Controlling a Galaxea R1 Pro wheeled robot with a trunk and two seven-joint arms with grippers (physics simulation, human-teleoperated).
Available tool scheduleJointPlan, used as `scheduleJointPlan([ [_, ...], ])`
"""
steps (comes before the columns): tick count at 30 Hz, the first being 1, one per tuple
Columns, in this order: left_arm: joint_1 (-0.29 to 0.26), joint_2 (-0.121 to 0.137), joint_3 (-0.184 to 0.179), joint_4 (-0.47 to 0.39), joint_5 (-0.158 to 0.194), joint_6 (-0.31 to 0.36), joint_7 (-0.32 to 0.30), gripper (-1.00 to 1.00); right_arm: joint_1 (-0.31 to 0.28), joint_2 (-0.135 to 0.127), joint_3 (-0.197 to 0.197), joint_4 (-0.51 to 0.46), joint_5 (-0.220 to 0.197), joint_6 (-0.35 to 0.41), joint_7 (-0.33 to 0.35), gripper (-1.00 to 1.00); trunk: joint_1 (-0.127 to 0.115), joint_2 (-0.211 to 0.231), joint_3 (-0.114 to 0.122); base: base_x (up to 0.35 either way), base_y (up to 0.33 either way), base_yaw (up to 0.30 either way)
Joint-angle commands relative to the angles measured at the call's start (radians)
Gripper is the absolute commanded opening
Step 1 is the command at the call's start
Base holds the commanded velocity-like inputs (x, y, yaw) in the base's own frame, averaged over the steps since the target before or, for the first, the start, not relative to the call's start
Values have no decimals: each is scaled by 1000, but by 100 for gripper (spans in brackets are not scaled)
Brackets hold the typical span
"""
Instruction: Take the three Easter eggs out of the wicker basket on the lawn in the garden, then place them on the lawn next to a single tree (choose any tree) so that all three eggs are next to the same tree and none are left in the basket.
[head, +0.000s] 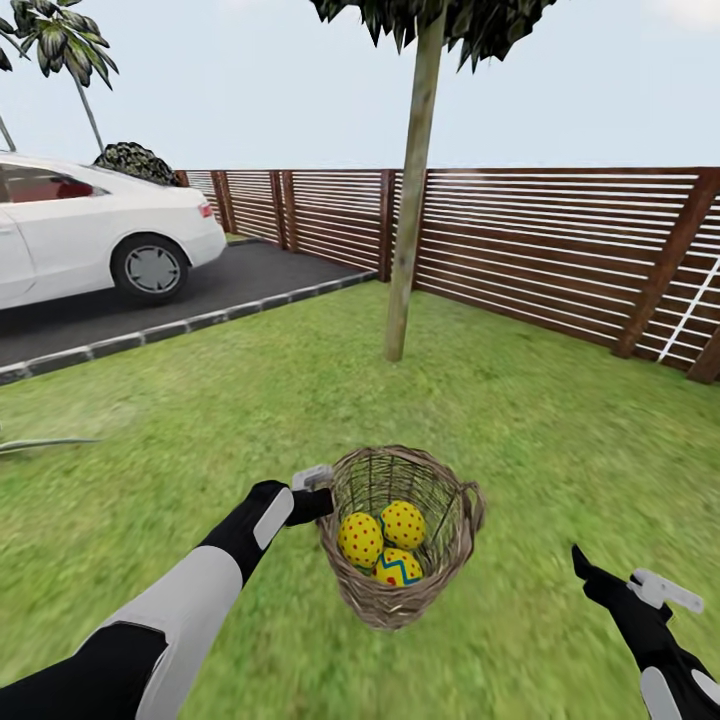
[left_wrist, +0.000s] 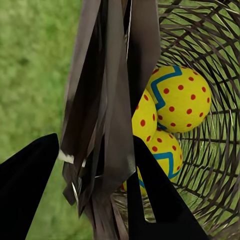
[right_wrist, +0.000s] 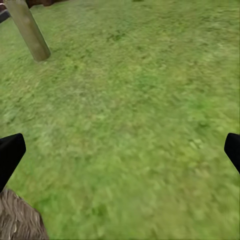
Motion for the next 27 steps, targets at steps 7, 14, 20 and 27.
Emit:
scheduleJointPlan([
  [7, -1, 0, -4, -2, 18, 2, 7, -100, -1, 2, -2, -1, -10, 4, 8, 100, -26, 49, 21, 329, 0, 0],
  [14, -1, 0, -3, -1, 19, 2, 7, -100, -1, 4, -2, -2, -10, 4, 8, 100, -53, 98, 46, 328, 0, -53],
  [20, -1, -1, -3, -1, 18, 2, 7, -100, -1, 4, -2, -2, -9, 4, 5, 100, -76, 140, 73, 329, 0, -201],
  [27, -1, -1, -3, -2, 18, 2, 7, -100, -1, 4, -2, -5, -9, 4, 8, 100, -103, 189, 98, 328, 0, -70],
])
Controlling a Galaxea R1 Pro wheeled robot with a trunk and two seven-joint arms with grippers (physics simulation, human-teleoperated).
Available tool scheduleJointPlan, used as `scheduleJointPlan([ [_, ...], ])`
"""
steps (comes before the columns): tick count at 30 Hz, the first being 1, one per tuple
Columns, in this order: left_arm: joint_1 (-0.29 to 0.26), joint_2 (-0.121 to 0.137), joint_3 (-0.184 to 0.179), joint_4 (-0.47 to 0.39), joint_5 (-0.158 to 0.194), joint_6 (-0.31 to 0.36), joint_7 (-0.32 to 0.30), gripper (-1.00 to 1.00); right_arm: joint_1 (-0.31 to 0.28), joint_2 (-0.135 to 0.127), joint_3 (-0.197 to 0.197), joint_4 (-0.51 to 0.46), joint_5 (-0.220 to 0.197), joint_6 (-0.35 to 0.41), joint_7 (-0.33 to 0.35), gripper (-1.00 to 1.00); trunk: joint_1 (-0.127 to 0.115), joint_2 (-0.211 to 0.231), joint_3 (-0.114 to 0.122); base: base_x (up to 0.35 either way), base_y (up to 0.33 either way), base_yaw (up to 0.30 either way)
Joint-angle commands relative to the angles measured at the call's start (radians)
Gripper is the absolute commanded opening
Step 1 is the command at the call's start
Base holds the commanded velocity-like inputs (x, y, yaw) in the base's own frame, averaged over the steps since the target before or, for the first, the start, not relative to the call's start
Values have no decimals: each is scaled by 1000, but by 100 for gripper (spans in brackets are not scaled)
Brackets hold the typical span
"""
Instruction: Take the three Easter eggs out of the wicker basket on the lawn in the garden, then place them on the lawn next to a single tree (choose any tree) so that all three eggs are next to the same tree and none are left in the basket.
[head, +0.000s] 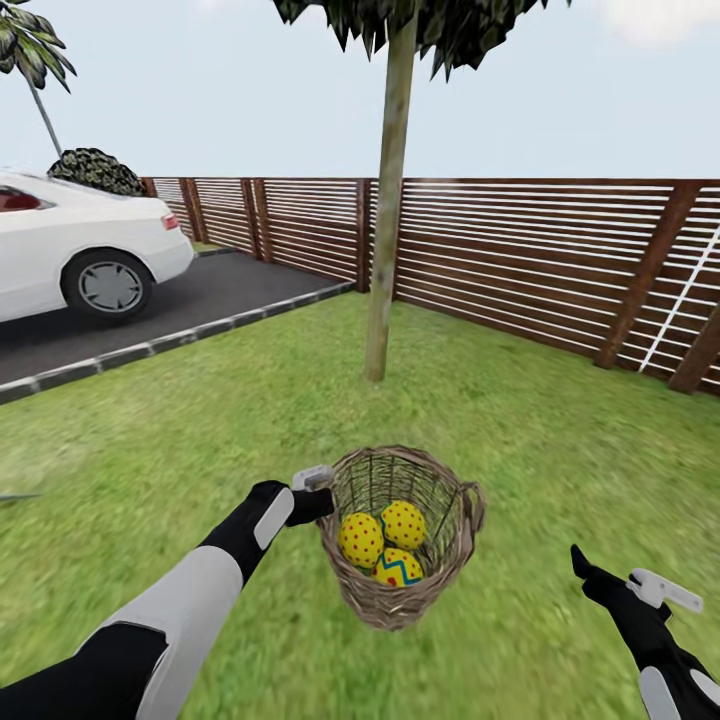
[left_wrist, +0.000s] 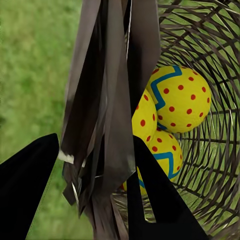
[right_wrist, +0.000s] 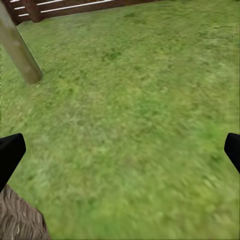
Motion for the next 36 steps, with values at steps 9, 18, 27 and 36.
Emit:
scheduleJointPlan([
  [9, -1, 1, -4, -3, 20, 2, 7, -100, -1, -1, -1, 2, -11, 8, 0, 100, -34, 63, 27, 328, 0, 0],
  [18, -1, 1, -4, -3, 21, 2, 7, -100, -1, 0, -2, 3, -11, 7, 1, 100, -68, 126, 55, 328, 0, 0],
  [27, -1, -1, -4, -2, 22, 2, 5, -100, -1, -9, 4, 387, 7, -68, 0, 100, -103, 189, 78, 328, 0, 0],
  [36, -1, 0, -4, 5, 20, 2, 7, -100, -1, 11, 186, 1036, 312, -345, -3, 100, -137, 252, 107, 328, 0, 0],
])
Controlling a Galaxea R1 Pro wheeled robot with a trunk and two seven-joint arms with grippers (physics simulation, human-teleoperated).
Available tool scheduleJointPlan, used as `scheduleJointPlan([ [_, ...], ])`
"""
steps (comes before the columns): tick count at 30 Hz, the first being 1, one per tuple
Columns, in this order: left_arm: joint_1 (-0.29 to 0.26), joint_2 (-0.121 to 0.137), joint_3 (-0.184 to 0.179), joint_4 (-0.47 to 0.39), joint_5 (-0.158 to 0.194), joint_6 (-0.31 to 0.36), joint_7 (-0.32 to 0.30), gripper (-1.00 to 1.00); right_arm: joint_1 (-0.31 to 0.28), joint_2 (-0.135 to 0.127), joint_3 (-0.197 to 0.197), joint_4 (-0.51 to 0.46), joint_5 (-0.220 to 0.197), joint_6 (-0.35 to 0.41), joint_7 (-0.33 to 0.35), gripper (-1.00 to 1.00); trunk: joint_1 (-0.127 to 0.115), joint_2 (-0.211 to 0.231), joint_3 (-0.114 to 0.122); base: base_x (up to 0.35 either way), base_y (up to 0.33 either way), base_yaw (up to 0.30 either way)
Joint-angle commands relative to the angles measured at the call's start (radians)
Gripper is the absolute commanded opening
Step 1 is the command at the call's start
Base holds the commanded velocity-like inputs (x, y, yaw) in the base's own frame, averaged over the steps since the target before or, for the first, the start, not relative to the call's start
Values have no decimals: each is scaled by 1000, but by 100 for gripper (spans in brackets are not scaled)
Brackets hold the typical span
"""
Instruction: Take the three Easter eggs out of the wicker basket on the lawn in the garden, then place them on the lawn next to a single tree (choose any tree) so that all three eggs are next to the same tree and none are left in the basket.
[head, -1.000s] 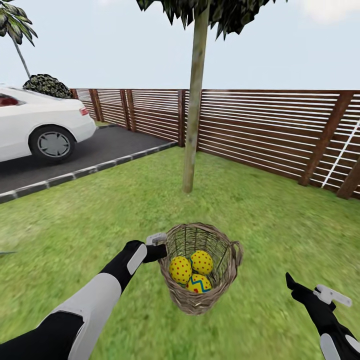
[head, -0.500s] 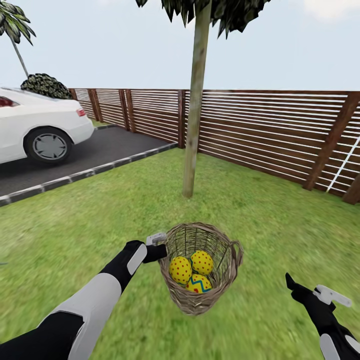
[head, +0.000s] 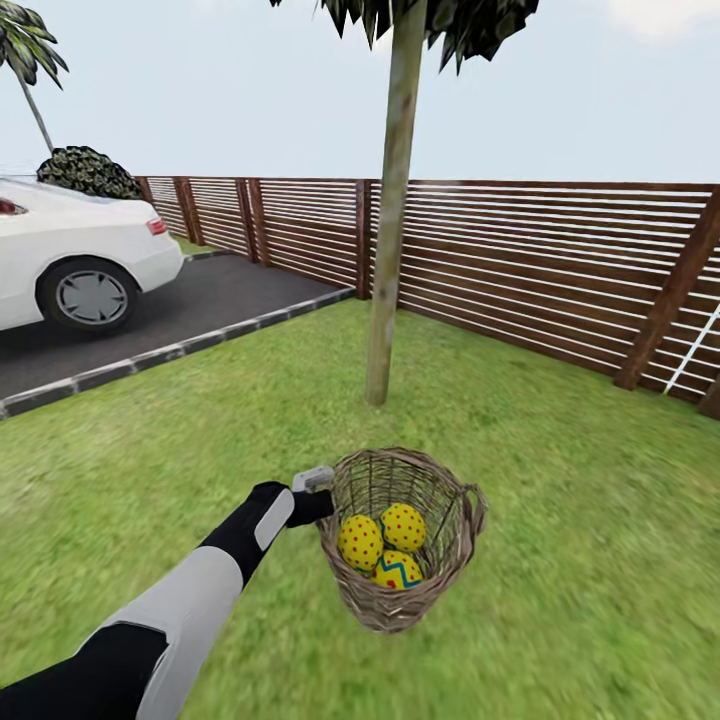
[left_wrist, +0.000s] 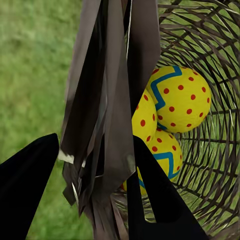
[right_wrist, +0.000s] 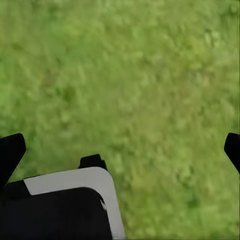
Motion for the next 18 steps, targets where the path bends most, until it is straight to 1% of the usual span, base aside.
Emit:
scheduleJointPlan([
  [1, -1, -2, -4, -4, 24, 2, 6, -100, -1, 2, -3, 5, -9, -3, 6, 100, -3, 6, 2, 328, 0, 0],
  [4, -1, -2, -4, -3, 24, 2, 6, -100, -1, 5, -3, 27, -12, 0, 7, 100, -15, 27, 11, 328, 0, 0],
  [6, 0, -2, -4, -2, 24, 2, 6, -100, -1, 16, -3, 62, -11, -1, 7, 100, -22, 41, 18, 328, 0, 0],
  [18, 1, -1, -4, -1, 24, 2, 6, -100, -1, 17, -5, 67, -14, 1, 13, 100, -68, 125, 55, 329, 0, 0],
])
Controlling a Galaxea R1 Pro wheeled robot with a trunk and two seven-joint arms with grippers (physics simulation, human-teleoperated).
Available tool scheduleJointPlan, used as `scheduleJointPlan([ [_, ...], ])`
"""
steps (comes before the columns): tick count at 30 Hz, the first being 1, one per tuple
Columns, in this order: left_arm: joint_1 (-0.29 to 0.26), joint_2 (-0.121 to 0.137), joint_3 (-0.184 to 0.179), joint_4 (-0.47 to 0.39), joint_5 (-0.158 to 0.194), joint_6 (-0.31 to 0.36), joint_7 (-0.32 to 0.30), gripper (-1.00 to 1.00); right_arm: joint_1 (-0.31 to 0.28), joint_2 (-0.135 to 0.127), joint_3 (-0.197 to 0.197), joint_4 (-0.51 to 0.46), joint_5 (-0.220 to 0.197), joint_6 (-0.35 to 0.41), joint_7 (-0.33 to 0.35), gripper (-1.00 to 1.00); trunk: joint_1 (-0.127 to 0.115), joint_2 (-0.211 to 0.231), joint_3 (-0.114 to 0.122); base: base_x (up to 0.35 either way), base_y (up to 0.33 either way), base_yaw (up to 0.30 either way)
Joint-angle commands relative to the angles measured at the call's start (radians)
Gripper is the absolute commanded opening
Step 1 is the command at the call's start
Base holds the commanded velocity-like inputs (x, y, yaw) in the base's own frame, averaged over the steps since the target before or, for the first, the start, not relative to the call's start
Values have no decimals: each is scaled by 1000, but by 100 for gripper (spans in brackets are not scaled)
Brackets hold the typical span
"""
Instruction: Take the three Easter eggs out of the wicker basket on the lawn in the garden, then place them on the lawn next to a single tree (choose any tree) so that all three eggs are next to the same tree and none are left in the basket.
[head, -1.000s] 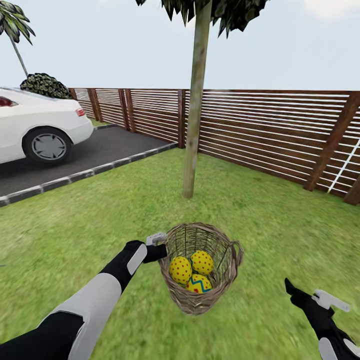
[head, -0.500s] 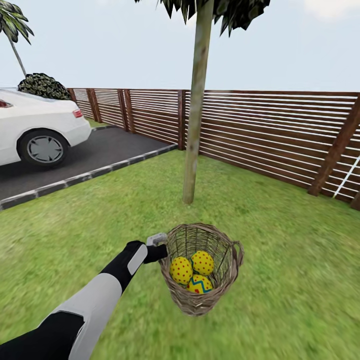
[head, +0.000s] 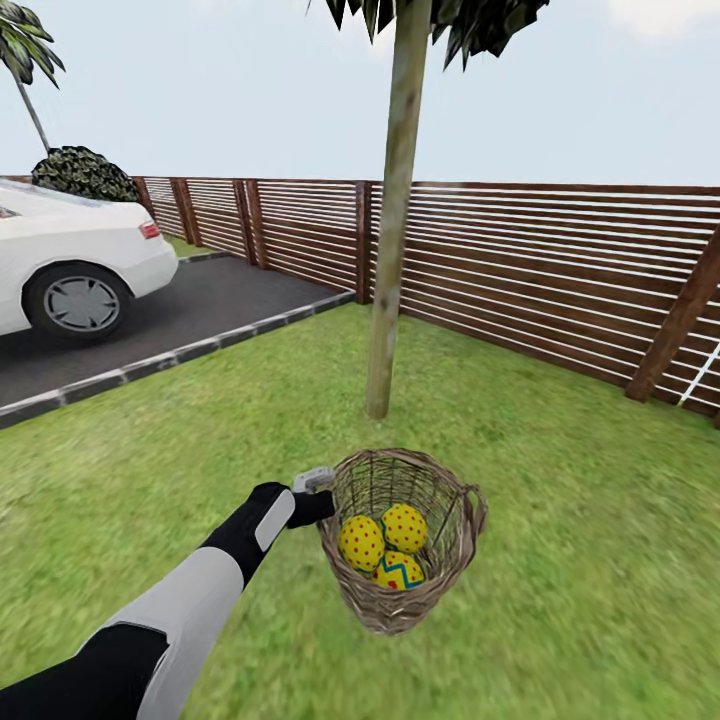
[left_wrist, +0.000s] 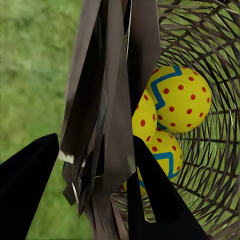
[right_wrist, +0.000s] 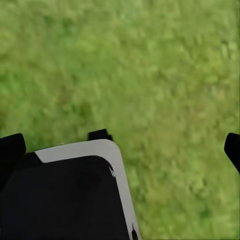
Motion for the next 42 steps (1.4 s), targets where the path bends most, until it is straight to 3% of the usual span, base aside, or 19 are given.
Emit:
scheduleJointPlan([
  [1, -1, 2, -4, -2, 19, 2, 7, -100, -1, 0, -4, 1, -7, -3, 7, 100, -3, 6, 2, 328, 0, 0],
  [22, -1, 2, -4, -1, 19, 2, 7, -100, -1, 1, -2, 1, -7, -2, 9, 100, -84, 153, 68, 326, 0, 0],
  [42, -1, 5, -4, -1, 19, 2, 7, -100, -1, 0, -2, 1, -8, -1, 11, 100, -84, 153, 68, 327, 0, 0],
])
